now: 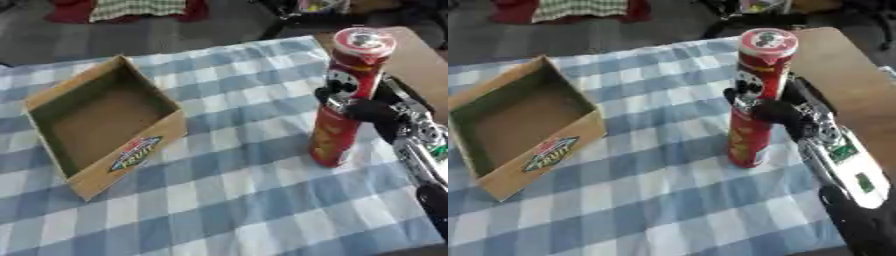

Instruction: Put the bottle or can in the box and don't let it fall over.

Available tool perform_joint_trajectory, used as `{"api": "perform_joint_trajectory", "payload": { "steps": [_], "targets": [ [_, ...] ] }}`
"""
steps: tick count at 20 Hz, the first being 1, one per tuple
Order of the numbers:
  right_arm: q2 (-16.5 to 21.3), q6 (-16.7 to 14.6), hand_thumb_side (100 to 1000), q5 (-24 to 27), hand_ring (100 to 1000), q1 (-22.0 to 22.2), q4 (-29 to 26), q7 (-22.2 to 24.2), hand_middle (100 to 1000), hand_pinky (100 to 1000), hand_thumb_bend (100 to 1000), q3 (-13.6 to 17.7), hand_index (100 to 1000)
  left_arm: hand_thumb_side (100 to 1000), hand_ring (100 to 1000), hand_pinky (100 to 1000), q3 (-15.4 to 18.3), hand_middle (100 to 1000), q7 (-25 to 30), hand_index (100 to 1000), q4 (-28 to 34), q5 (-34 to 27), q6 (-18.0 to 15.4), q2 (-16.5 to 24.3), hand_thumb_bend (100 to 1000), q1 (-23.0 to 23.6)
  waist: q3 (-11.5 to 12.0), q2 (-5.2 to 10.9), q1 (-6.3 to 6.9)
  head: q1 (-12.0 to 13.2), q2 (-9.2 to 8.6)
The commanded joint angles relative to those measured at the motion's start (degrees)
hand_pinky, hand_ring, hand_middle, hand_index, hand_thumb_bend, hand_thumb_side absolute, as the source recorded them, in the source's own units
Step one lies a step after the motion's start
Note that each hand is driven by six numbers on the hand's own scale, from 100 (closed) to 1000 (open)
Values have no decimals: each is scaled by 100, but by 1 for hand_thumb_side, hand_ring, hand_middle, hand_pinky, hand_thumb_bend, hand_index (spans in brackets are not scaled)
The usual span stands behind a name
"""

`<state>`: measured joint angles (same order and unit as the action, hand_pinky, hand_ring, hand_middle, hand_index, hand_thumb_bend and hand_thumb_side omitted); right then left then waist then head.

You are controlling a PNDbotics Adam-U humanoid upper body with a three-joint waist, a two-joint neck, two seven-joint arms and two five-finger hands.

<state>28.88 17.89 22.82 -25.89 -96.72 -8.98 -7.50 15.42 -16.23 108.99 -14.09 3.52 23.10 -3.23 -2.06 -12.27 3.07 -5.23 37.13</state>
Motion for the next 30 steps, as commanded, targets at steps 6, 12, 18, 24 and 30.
{"api": "perform_joint_trajectory", "payload": {
  "steps": [6,12,18,24,30],
  "targets": [
    [75,77,100,218,511,-642,-419,-113,475,829,100,-45,381,100,776,1000,39,892,43,751,92,13,-16,108,367,13,19,120,-41,-8,4],
    [-345,26,100,295,503,-1199,-688,-62,468,825,100,-181,367,100,777,1000,-20,892,113,752,93,4,-9,132,355,0,124,182,-52,-114,66],
    [-1060,72,100,207,501,-2114,-384,6,467,823,100,-472,367,100,776,1000,-68,892,178,753,82,-10,0,137,350,-43,262,200,-75,-296,45],
    [-1748,49,100,-88,502,-2984,416,-9,468,820,100,-654,368,100,776,1000,-123,892,237,753,93,-40,6,125,345,-158,433,147,-80,-477,-8],
    [-2396,-156,100,-761,503,-3875,1655,-240,470,814,100,-738,369,100,775,1000,-235,892,347,752,107,-70,26,96,343,-363,724,3,-87,-689,-106]
  ]
}}
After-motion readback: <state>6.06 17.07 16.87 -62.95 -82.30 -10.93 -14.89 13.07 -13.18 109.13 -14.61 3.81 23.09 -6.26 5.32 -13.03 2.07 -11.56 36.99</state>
